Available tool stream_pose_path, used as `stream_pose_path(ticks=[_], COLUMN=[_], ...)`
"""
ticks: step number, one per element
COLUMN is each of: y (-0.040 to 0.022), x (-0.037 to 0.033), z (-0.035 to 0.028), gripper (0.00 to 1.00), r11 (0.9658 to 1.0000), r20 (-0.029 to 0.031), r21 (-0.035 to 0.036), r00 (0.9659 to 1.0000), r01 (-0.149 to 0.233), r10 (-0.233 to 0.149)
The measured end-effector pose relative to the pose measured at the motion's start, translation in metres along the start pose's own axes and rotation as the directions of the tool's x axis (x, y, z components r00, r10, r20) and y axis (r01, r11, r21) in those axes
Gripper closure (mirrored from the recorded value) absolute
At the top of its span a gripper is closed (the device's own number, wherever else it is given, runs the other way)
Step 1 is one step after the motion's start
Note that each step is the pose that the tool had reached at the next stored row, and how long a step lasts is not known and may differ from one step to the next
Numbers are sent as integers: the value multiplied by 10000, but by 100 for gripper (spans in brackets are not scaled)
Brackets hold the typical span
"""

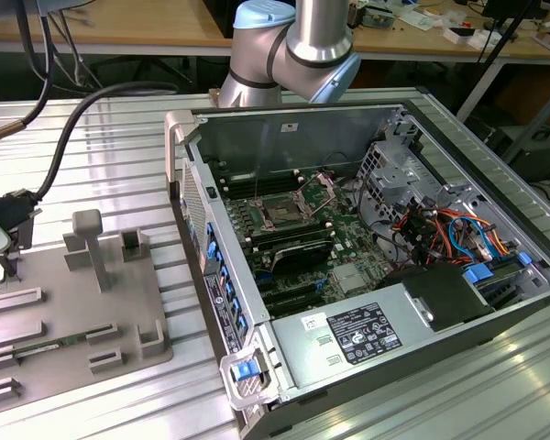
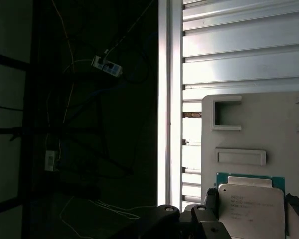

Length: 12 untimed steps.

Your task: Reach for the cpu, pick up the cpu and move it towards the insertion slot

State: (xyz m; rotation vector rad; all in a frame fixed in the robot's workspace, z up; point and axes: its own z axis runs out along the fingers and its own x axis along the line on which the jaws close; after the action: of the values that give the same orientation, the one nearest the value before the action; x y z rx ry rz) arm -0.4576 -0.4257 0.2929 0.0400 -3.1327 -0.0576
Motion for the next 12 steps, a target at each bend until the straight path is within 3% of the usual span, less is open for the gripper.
stream_pose_path(ticks=[5, 12], y=[0, 2], x=[0, 1], z=[-5, -70], gripper=[45, 45], r11=[10000, 10000], r20=[-1, 1], r21=[0, 0], r00=[10000, 10000], r01=[0, 0], r10=[0, 0])
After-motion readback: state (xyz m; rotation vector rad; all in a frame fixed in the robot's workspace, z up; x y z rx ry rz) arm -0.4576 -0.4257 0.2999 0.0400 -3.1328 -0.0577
